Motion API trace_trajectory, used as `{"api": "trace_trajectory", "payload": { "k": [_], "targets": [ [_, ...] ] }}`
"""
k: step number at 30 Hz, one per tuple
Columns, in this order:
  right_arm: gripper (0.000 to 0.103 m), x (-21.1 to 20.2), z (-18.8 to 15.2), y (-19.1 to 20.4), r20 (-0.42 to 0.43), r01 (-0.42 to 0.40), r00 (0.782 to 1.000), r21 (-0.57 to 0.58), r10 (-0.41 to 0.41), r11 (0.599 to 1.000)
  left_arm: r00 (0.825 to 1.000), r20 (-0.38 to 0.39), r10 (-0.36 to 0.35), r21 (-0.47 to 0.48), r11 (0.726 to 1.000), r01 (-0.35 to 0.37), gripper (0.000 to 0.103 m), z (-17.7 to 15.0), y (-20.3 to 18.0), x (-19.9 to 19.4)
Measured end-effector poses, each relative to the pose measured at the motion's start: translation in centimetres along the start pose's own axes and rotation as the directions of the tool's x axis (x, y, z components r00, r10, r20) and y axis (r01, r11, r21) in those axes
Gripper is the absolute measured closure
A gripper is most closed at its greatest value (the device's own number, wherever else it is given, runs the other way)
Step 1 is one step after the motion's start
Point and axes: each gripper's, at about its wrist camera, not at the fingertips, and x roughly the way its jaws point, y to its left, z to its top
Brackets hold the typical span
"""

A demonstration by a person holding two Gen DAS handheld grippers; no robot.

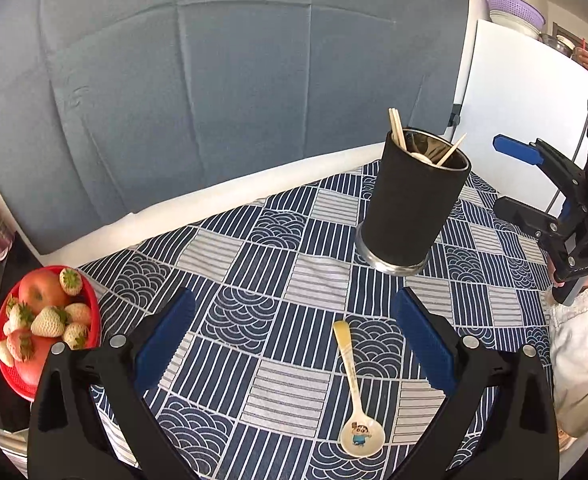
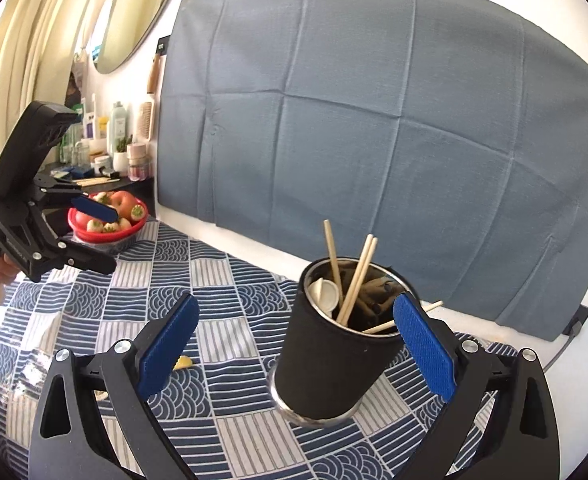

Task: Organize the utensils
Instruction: 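Open the right tool and move both tools toward the cartoon-print spoon, then close the right tool on the handle of the cartoon-print spoon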

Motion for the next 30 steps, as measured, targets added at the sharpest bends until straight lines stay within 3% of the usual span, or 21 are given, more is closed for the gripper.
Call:
{"api": "trace_trajectory", "payload": {
  "k": [11, 20, 27, 30],
  "targets": [
    [0.009, 2.9, -1.9, 6.0, -0.098, -0.134, 0.987, -0.111, 0.123, 0.985, 0.996, -0.089, 0.018, -0.016, 1.0, -0.02, 0.006, -5.7, -0.3, 0.3],
    [0.009, 5.0, -3.7, 8.6, -0.168, -0.19, 0.973, -0.178, 0.16, 0.966, 0.99, -0.14, 0.017, -0.082, 0.996, -0.029, 0.006, -9.1, -0.6, 0.8],
    [0.009, 6.4, -5.5, 8.6, -0.214, -0.211, 0.962, -0.181, 0.171, 0.961, 0.967, -0.253, -0.014, -0.198, 0.979, -0.038, 0.006, -11.0, -1.4, 2.4],
    [0.009, 6.5, -6.1, 8.3, -0.217, -0.219, 0.96, -0.175, 0.179, 0.96, 0.957, -0.282, -0.064, -0.256, 0.967, -0.011, 0.006, -11.4, -1.7, 2.5]
  ]
}}
